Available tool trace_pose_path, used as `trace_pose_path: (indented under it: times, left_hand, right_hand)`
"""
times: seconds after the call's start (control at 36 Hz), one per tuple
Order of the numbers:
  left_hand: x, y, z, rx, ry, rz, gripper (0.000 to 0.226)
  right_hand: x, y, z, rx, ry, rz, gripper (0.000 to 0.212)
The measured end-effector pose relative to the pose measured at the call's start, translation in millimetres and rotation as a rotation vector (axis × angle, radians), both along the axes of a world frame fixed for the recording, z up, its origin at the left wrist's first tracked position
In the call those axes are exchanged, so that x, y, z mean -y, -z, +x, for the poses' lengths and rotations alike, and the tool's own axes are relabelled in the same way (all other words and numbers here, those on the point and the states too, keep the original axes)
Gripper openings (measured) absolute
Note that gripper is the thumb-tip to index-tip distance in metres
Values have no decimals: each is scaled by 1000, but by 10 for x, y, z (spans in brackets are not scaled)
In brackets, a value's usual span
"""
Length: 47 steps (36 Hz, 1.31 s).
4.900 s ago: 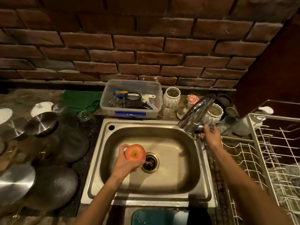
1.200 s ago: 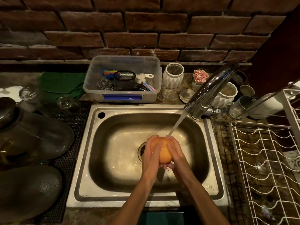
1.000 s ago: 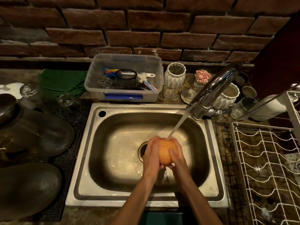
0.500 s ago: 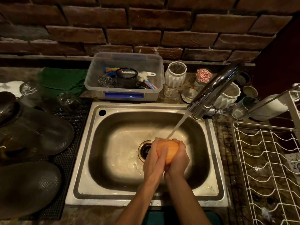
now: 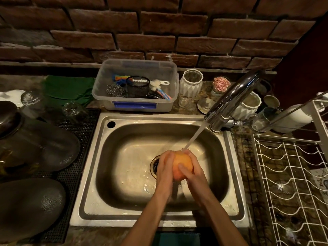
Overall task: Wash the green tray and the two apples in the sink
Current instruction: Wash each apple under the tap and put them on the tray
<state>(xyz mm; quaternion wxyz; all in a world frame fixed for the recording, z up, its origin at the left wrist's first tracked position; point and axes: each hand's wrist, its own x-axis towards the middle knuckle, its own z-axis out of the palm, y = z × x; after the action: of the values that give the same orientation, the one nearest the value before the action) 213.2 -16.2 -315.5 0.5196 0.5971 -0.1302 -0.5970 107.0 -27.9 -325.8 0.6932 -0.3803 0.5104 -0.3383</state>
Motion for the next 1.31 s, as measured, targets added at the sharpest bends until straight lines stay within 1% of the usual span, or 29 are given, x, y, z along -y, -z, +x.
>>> trace_pose_path:
  times: [0.06, 0.08, 0.11, 0.17, 0.22, 0.31, 0.39, 0.44, 0.5, 0.56, 0.58, 0.64, 0.67, 0.72, 0.78, 0.83, 0.92, 0.94, 0.97, 1.03, 1.06, 1.11, 1.17, 1.19, 1.25, 1.31]
  left_hand:
    - [36, -45, 11, -43, 11, 41, 24]
    - [41, -62, -1, -99, 13, 84, 24]
    - [35, -72, -26, -172, 11, 136, 27]
    - [-1, -69, -87, -309, -17, 210, 40]
    - [-18, -40, -137, -332, -57, 208, 45]
    - [-16, -22, -156, -193, -62, 101, 28]
    - [-24, -21, -161, -33, 15, 13, 18]
    - [-40, -11, -157, 50, 66, -22, 19]
    - [-64, 20, -148, 136, 98, -70, 21]
    - [-94, 65, -133, 298, 154, -91, 37]
    - [-110, 97, -133, 352, 164, -96, 46]
    - [-114, 127, -130, 352, 115, -93, 55]
    - [-104, 144, -123, 345, 72, -83, 52]
    - [-72, 160, -104, 308, -15, -73, 34]
    - [-37, 154, -82, 245, -58, -73, 19]
    - [-5, 125, -49, 193, -67, -19, 13]
    - [39, 105, 0, 5, -47, 139, 20]
    - [42, 92, 16, -72, -22, 182, 24]
    - [41, 87, 30, -140, 10, 219, 29]
    - [42, 94, 32, -243, 61, 267, 41]
    - [43, 97, 15, -280, 72, 285, 48]
    - [43, 90, -29, -339, 64, 300, 55]
    - [39, 96, -81, -369, 26, 293, 55]
    - [34, 100, -101, -355, 8, 288, 53]
    - [27, 107, -127, -247, -1, 264, 49]
    - [15, 113, -143, -61, 41, 205, 38]
  right_hand:
    - [0, 7, -70, -70, -59, -96, 66]
    - [2, -5, -84, -108, -57, -130, 65]
    - [-1, -18, -83, -153, -35, -149, 61]
    - [-9, -41, -33, -238, 57, -140, 50]
    - [-35, -22, 48, -263, 156, -128, 37]
    - [-87, 2, 162, -287, 316, -117, 24]
    - [-89, -5, 257, -268, 484, -57, 13]
    - [-70, -35, 319, -232, 557, -6, 13]
    - [-37, -48, 362, -171, 621, 90, 18]
    - [-16, -57, 396, -104, 661, 173, 24]
    - [-2, -59, 404, -94, 657, 186, 26]
    - [21, -61, 404, -106, 586, 165, 24]
    - [28, -60, 395, -90, 528, 152, 21]
    - [50, -69, 368, -26, 400, 139, 15]
    - [56, -68, 305, -30, 275, 98, 14]
    - [23, -36, 217, -21, 152, 26, 29]
    - [-33, 29, 55, -33, 2, -26, 64]
    - [-31, 42, -12, -43, -38, -38, 72]
    - [-20, 42, -76, -53, -74, -54, 77]
    - [8, 14, -155, -82, -120, -70, 80]
    - [13, -10, -155, -108, -115, -74, 78]
    - [-7, -43, -83, -171, -21, -87, 67]
    - [-56, -34, 25, -218, 123, -89, 51]
    - [-82, -21, 79, -232, 192, -86, 43]
    - [-121, 2, 168, -266, 323, -72, 31]
    - [-118, -11, 231, -281, 450, -32, 16]
